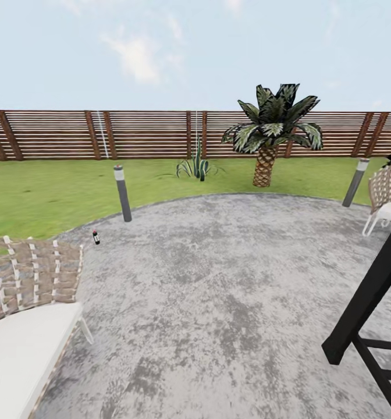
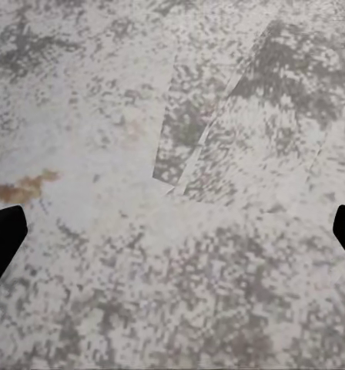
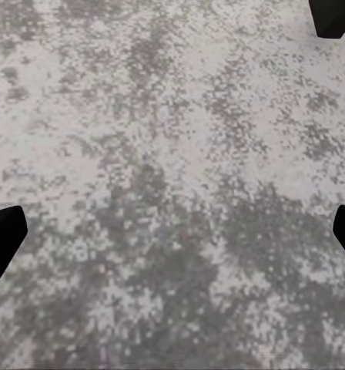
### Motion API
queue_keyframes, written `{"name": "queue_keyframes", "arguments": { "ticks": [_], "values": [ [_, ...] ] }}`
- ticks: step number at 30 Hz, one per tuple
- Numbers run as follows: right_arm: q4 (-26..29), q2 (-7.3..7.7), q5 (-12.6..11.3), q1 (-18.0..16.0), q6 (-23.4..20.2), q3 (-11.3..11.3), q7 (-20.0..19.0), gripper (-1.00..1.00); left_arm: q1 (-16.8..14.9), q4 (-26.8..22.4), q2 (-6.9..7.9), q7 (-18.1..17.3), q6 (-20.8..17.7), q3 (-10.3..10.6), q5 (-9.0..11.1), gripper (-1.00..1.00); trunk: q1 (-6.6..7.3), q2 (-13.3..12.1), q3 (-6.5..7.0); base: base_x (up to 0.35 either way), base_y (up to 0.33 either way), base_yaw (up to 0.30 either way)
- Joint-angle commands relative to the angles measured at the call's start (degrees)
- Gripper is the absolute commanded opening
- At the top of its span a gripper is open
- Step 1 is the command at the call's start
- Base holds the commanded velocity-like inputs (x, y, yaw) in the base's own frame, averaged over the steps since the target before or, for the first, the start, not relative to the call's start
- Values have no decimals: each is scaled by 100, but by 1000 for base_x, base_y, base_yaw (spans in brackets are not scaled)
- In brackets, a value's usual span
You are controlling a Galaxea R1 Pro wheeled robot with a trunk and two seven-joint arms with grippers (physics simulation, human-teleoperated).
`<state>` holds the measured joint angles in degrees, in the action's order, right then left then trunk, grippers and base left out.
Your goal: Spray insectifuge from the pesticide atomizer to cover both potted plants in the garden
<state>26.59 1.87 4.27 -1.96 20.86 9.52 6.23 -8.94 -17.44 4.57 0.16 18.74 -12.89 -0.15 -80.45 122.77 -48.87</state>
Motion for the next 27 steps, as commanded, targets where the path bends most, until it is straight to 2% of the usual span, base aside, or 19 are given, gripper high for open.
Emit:
{"name": "queue_keyframes", "arguments": {
  "ticks": [1, 3, 6, 27],
  "values": [
    [-5, -2, 47, -2, 14, 15, 18, 100, -3, 9, 0, 2, 240, -10, -2, 100, -2, 2, -5, 338, 0, 0],
    [-5, -2, 48, -3, 14, 15, 18, 100, -3, 11, 0, 2, 465, -11, 3, 100, -2, 2, -5, 338, 0, 0],
    [-5, -2, 41, -3, 14, 18, 18, 100, -3, 12, 0, 2, 554, -11, 5, 100, -2, 2, -5, 338, 0, 0],
    [-1, -29, 39, -3, 14, 15, 11, 100, -3, 3, 0, 2, 569, -11, 24, 100, -2, 2, -5, 338, 0, 4]
  ]
}}
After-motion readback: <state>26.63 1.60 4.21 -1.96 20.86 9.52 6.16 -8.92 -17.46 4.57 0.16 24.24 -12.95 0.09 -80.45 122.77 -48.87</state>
